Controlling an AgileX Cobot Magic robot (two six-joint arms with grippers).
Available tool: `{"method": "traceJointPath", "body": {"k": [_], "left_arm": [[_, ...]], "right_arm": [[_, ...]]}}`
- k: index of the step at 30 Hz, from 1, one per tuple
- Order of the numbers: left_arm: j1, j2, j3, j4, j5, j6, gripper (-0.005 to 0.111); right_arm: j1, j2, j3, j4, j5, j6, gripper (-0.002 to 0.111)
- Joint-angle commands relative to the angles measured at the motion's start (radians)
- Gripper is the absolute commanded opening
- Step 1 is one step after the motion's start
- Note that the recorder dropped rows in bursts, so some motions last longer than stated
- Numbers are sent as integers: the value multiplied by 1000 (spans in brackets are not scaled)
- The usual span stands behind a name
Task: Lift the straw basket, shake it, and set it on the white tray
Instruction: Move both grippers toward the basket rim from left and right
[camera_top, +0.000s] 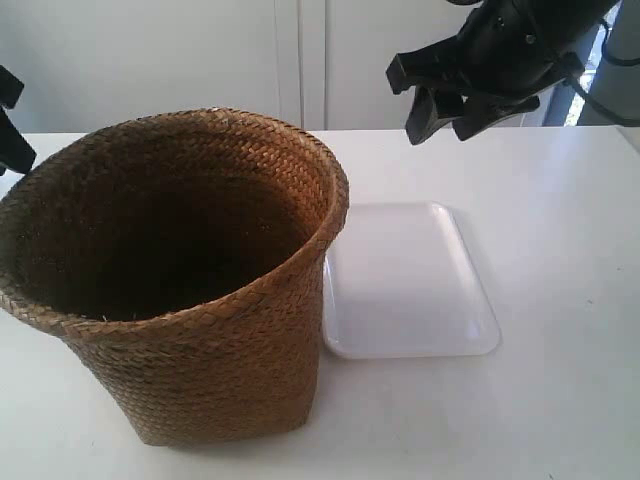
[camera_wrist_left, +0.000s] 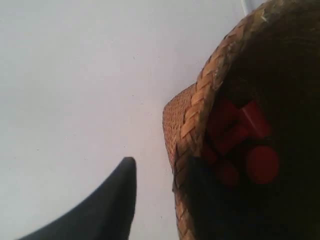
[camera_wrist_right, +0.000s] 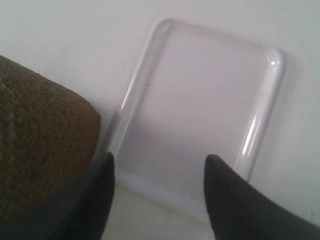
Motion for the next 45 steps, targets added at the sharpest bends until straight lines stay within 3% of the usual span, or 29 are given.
{"method": "traceJointPath", "body": {"k": [1, 20, 25, 32, 36, 45], "left_arm": [[1, -3, -4, -25, 15, -2, 54], [1, -5, -4, -26, 63, 31, 54], [1, -5, 9, -35, 73, 28, 54], [1, -5, 21, -46, 77, 18, 63], [1, -5, 21, -48, 95, 23, 70], [1, -5, 81, -71, 63, 48, 70]], "right_arm": [[-2, -6, -11, 12, -52, -42, 57], [-2, -3, -9, 281, 50, -98, 57], [20, 0, -6, 277, 57, -98, 58], [104, 3, -6, 273, 16, -115, 73], [127, 13, -6, 235, 22, -96, 73], [150, 45, -6, 213, 70, -31, 73]]}}
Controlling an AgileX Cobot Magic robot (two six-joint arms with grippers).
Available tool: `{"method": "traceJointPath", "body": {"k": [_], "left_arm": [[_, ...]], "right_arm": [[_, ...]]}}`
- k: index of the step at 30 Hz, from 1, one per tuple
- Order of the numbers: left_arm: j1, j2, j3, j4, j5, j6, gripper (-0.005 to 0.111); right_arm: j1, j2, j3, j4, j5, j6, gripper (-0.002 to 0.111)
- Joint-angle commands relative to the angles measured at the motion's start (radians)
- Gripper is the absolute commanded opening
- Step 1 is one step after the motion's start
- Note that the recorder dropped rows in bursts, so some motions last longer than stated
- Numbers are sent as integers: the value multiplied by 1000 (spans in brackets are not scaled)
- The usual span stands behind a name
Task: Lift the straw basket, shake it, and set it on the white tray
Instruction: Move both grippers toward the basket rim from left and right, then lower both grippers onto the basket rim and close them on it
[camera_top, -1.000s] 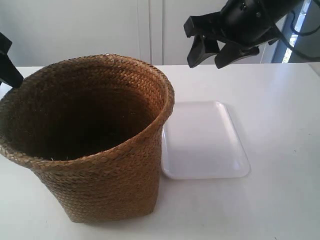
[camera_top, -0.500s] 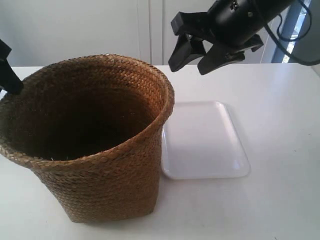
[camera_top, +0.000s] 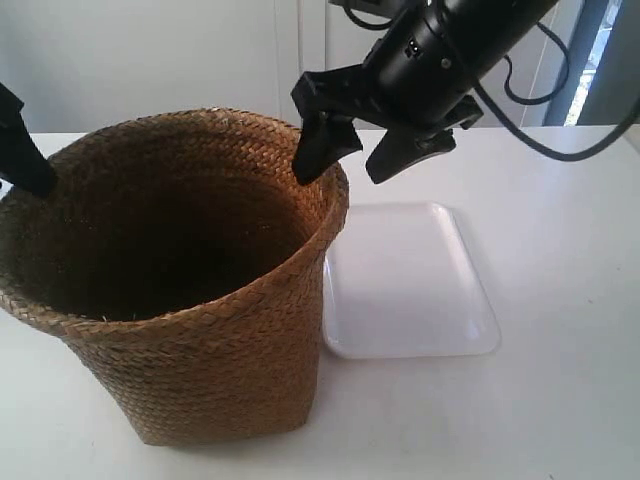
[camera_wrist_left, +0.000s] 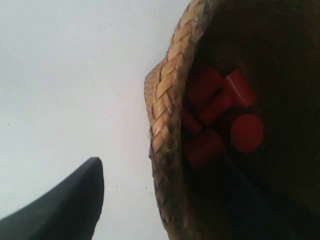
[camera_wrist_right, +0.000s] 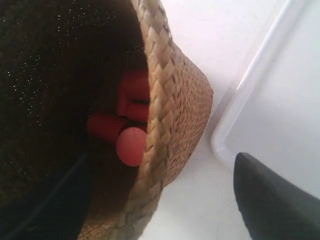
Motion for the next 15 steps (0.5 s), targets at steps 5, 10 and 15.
{"method": "traceJointPath", "body": {"k": [5, 10, 15], "left_arm": [[1, -5, 93, -43, -84, 34, 70], [1, -5, 93, -43, -86, 54, 70], [1, -5, 93, -39, -92, 64, 70]], "right_arm": [[8, 57, -2, -5, 6, 18, 73], [8, 69, -2, -16, -17, 2, 73], [8, 69, -2, -9, -30, 7, 73]]}}
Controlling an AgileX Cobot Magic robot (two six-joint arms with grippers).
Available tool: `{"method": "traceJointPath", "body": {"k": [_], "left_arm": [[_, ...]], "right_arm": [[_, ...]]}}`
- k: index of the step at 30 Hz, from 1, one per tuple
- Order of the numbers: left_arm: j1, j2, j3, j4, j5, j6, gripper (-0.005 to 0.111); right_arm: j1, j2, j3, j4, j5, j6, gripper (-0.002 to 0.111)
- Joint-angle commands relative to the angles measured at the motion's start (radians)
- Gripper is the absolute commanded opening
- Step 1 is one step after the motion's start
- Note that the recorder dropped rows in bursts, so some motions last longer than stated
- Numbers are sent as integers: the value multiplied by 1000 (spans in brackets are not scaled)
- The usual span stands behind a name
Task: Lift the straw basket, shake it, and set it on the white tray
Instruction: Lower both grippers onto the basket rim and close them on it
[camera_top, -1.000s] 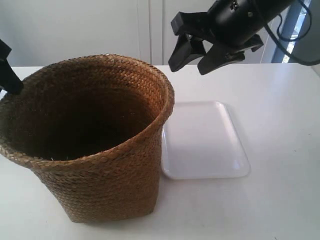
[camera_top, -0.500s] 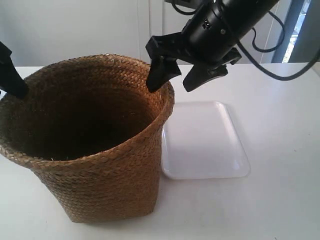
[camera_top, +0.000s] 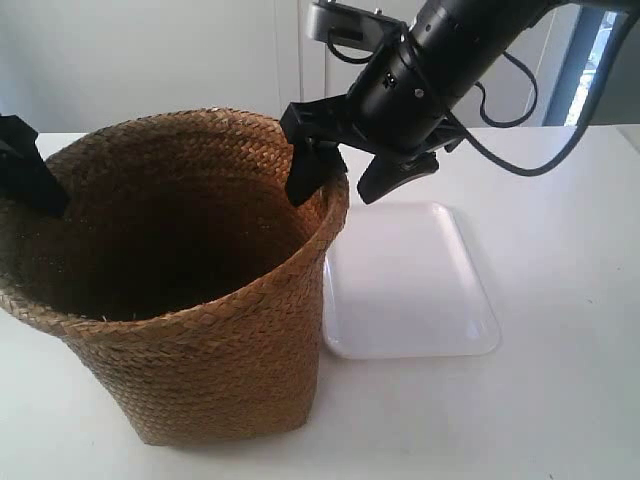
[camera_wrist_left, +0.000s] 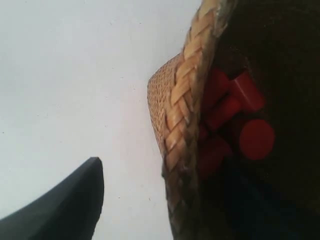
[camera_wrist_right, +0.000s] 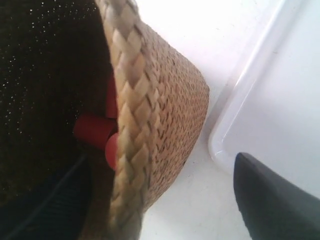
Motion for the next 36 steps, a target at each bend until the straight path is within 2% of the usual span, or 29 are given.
{"method": "traceJointPath", "body": {"k": [1, 10, 23, 28, 36], "left_arm": [[1, -5, 6, -13, -7, 14, 70], [1, -5, 6, -17, -28, 2, 70], [1, -5, 6, -90, -69, 0, 70], [1, -5, 6, -107, -8, -18, 70], [1, -5, 6, -89, 86, 16, 70]], "right_arm": [[2, -2, -2, 4, -14, -5, 73], [2, -2, -4, 152, -30, -9, 73], [2, -2, -4, 150, -114, -4, 68], [2, -4, -4, 150, -68, -28, 68], [32, -32, -4, -85, -28, 62, 73]]}}
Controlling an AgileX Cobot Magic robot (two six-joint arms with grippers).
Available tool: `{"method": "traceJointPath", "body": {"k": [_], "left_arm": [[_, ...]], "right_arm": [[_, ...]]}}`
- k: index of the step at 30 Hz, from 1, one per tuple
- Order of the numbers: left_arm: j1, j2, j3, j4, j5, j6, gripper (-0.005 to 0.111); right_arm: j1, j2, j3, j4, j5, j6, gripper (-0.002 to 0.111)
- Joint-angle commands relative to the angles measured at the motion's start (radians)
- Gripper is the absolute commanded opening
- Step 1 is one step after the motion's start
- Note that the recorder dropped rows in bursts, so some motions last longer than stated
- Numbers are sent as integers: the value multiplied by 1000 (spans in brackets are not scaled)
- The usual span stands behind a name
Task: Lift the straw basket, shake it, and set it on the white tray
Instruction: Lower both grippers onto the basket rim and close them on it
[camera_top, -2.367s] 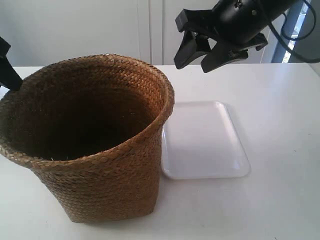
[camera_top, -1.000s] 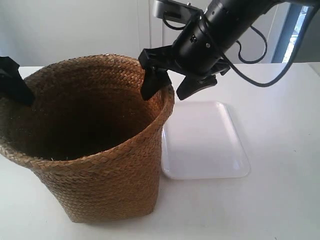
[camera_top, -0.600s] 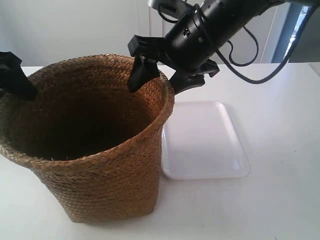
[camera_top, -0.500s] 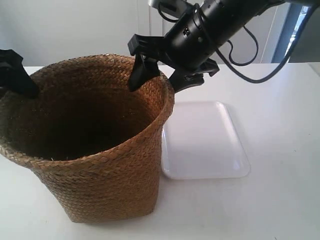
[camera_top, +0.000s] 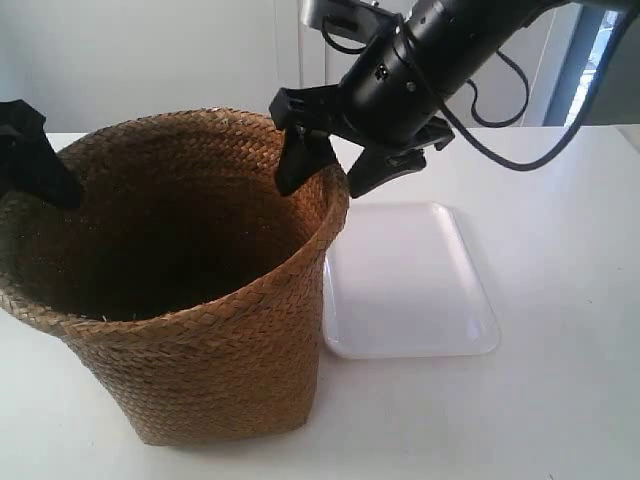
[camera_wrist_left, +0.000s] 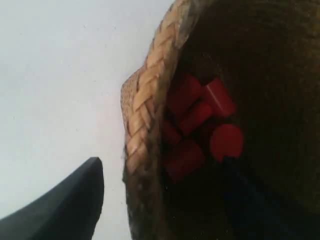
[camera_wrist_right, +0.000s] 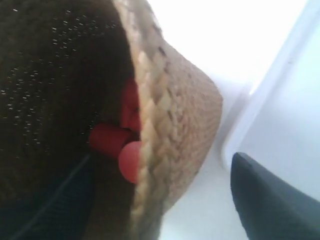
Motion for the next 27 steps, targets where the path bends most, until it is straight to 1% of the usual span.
{"method": "traceJointPath", "body": {"k": [1, 6, 8, 11, 16, 27], "left_arm": [[1, -5, 6, 0, 78, 24, 70], [1, -5, 6, 11, 73, 26, 70], [1, -5, 6, 11, 59, 26, 70], [1, -5, 6, 11, 59, 33, 70], [1, -5, 6, -37, 56, 48, 70], [1, 12, 8, -23, 60, 52, 70]], "right_arm": [[34, -33, -3, -144, -10, 68, 74], [106, -37, -3, -241, -50, 155, 74], [135, -37, -3, -307, -84, 206, 74], [159, -35, -3, -376, -104, 256, 74], [161, -19, -1, -388, -99, 271, 74], [161, 11, -1, -392, -94, 271, 74]]}}
